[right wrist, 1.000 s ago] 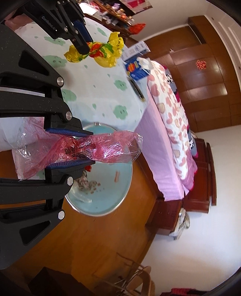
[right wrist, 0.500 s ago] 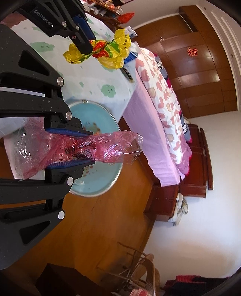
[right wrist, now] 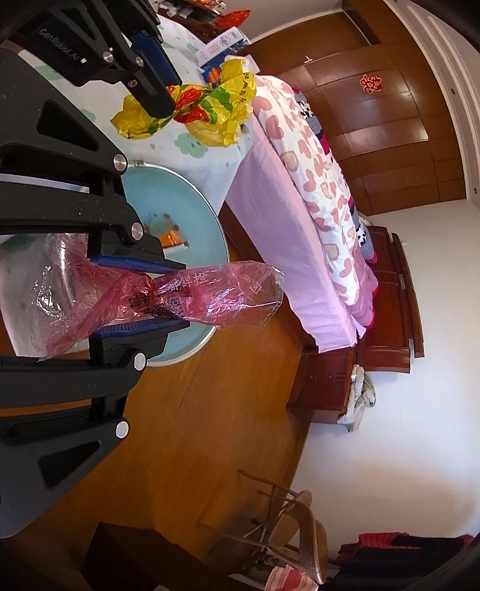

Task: Collect trash
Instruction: 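Open the left tool to drop the yellow bag while the right tool releases the pink bag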

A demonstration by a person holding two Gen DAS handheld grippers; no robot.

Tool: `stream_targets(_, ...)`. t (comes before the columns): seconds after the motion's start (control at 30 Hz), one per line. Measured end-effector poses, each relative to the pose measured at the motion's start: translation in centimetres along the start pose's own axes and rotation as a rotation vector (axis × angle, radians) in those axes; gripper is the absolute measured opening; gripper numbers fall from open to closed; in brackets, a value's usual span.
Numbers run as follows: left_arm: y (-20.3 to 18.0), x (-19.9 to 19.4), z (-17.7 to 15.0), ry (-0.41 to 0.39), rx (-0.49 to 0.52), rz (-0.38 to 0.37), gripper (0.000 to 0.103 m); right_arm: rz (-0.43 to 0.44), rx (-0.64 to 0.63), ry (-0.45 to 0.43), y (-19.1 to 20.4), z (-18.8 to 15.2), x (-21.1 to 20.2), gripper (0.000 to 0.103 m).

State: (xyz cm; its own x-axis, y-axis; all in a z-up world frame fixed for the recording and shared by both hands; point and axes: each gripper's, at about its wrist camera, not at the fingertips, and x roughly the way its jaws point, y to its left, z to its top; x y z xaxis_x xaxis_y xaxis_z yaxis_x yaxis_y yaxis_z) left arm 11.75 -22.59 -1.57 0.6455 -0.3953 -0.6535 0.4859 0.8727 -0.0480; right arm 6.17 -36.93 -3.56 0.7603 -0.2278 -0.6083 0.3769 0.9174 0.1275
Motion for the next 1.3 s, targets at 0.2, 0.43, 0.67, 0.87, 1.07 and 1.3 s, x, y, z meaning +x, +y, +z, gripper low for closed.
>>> stream_targets(0.2,-1.0,1.8,0.1,0.02,0.009,0.005,0.03,-0.019,0.001,0.035,-0.8,0.1,1.7,0.025)
stream_targets(0.43,-0.9,3.9,0.3,0.064,-0.015,-0.019,0.03,-0.02,-0.005,0.084,-1.4,0.4,3.5,0.025)
stream_targets(0.67,-1.1,5.1,0.3,0.086,-0.016,-0.023,0.031,-0.003,-0.021,0.138,-1.6,0.1,5.4,0.025)
stream_targets(0.87,-1.4,5.4,0.3,0.094,-0.012,-0.021,0.029,0.0,-0.017,0.164,-1.2,-0.2,6.4,0.025)
stream_targets(1.07,-1.7,5.3,0.4,0.092,-0.008,-0.021,0.029,0.049,-0.027,0.199,-1.4,-0.1,7.3,0.03)
stream_targets(1.3,-1.6,5.2,0.4,0.094,-0.011,-0.022,0.029,0.049,0.039,0.142,-1.9,-0.8,5.8,0.037)
